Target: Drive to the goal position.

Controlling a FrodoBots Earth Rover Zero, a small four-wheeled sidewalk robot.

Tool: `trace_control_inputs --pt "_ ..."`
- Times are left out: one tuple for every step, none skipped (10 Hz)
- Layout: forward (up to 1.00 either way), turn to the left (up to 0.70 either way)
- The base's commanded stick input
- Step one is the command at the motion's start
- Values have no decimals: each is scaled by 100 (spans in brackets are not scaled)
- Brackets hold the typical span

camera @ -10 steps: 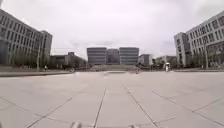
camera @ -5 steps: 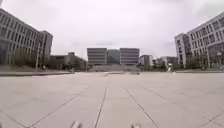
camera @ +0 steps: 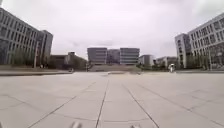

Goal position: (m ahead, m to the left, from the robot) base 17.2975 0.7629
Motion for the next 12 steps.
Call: trace_control_inputs --pt "70 0" --pt "70 0" --pt "70 0" --pt "70 0" --pt "70 0" --pt "70 0" --pt "70 0" --pt "70 0" --pt "70 0" --pt "70 0" --pt "70 0" --pt "70 0"
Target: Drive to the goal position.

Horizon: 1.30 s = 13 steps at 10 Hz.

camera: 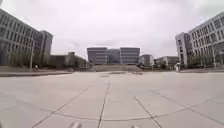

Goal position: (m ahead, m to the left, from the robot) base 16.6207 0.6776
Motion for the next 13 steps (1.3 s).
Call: trace_control_inputs --pt "70 0" --pt "70 0" --pt "70 0" --pt "70 0" --pt "70 0" --pt "70 0" --pt "70 0" --pt "70 0" --pt "70 0" --pt "70 0" --pt "70 0" --pt "70 0" --pt "70 0"
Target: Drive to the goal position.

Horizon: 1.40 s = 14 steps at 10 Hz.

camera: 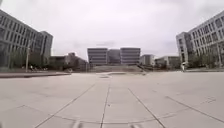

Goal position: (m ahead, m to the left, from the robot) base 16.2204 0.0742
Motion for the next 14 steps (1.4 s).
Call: trace_control_inputs --pt "70 0" --pt "70 0" --pt "70 0" --pt "70 0" --pt "70 0" --pt "70 -13" --pt "70 -29" --pt "70 -32" --pt "70 0" --pt "70 0" --pt "70 0" --pt "70 0" --pt "70 0" --pt "70 0"
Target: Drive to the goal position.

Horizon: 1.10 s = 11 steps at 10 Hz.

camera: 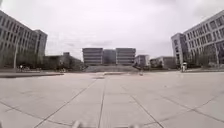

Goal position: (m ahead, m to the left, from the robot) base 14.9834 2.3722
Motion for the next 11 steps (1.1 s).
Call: trace_control_inputs --pt "70 0" --pt "70 0" --pt "70 0" --pt "70 0" --pt "70 0" --pt "70 0" --pt "70 0" --pt "70 0" --pt "70 0" --pt "70 0" --pt "70 0"
